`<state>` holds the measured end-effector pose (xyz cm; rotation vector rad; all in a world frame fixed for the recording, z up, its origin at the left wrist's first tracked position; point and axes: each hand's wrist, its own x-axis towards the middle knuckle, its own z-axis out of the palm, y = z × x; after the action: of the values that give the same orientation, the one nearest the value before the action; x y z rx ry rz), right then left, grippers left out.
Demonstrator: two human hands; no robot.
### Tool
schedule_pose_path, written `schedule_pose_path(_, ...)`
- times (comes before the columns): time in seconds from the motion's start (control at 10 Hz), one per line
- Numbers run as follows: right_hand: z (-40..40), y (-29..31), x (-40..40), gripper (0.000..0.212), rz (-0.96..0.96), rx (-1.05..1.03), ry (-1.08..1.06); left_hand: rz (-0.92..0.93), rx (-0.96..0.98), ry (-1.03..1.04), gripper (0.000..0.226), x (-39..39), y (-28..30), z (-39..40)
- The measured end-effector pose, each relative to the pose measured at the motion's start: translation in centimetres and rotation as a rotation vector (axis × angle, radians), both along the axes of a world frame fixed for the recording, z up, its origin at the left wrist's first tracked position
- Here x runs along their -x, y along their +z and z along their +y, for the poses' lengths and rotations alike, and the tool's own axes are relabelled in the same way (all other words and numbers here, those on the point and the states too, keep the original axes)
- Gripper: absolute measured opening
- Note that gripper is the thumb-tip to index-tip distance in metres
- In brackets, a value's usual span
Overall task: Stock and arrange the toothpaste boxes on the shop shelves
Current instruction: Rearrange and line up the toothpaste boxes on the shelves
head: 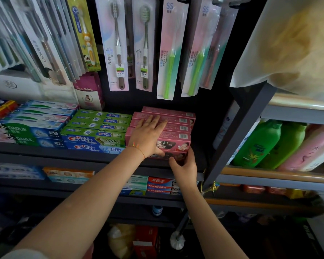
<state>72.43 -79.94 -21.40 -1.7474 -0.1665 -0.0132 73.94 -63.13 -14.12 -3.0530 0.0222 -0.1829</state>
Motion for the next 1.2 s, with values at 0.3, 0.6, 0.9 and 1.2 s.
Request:
schedule_pose_path(0.3, 0.3, 0.2, 0.5, 0.064, -0.073, 0.088, -0.028, 0.005, 0.012, 0.003, 0.122, 0.1, 0.1, 0.2)
schedule_pose_path(0.6, 0.4, -0.2, 1.1, 0.052, -0.111, 0.117, -0.131, 0.001, 0.011, -0.026, 0.114, 0.1, 0.0, 0.2)
schedule_pose_path(0.9, 0.7, 0.0, 1.3, 0.045, -0.062, 0.105, -0.157, 0.023, 0.012, -0.010, 0.115, 0.0, 0.2, 0.2)
schedule_pose_path(1.2, 0.8, 1.0, 1.3, 0.040, 0.068, -0.050, -0.207, 0.040, 0.026, -0.006, 0.113, -0.1, 0.3, 0.1)
